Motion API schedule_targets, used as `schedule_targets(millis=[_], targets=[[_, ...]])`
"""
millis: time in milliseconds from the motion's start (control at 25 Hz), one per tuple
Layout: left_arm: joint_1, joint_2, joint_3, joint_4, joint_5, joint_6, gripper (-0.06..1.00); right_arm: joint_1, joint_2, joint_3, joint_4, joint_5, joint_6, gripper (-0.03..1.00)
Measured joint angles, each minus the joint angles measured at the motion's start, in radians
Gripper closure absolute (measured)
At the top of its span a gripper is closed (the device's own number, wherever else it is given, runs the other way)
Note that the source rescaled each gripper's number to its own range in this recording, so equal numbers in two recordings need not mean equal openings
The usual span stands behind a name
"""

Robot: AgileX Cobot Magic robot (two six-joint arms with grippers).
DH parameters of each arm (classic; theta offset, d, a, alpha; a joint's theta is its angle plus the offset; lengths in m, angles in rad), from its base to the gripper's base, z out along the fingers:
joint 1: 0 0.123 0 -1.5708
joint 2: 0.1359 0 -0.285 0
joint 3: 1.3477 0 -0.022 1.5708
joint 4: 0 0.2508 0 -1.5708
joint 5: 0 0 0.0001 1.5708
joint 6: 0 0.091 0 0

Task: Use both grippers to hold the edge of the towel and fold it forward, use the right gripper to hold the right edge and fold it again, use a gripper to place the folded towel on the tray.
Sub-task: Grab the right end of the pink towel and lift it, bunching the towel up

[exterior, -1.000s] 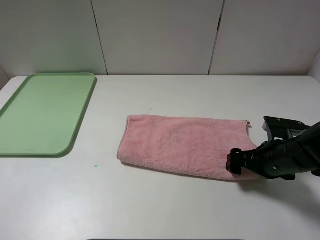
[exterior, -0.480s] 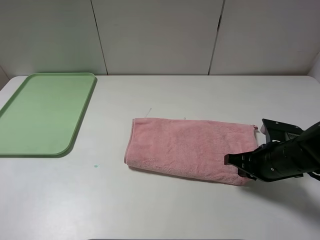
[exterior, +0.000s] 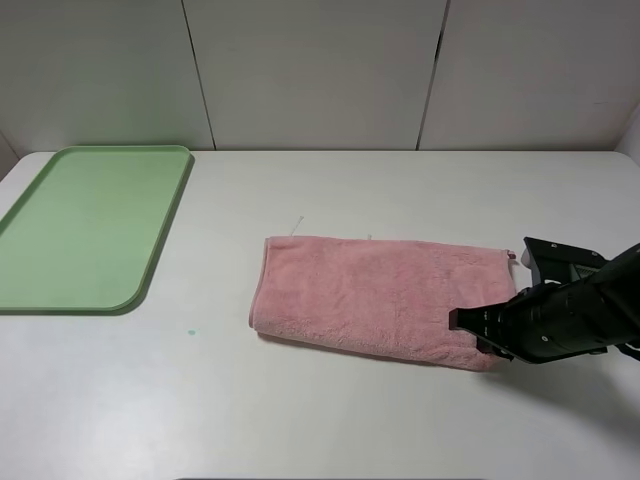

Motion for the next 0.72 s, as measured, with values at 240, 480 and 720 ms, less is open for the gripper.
schedule_targets(millis=[240, 480, 720], targets=[[0.000, 0.000, 0.000, 0.000, 0.000, 0.000, -0.06, 0.000, -0.057, 0.003, -0.005, -0.006, -0.009, 0.87], [0.000, 0.000, 0.000, 0.000, 0.000, 0.000, -0.06, 0.000, -0.132, 0.004, -0.008, -0.003, -0.009, 0.87], [0.000, 0.000, 0.000, 0.000, 0.000, 0.000, -0.06, -0.026, -0.161, 0.004, -0.027, 0.026, -0.009, 0.87]])
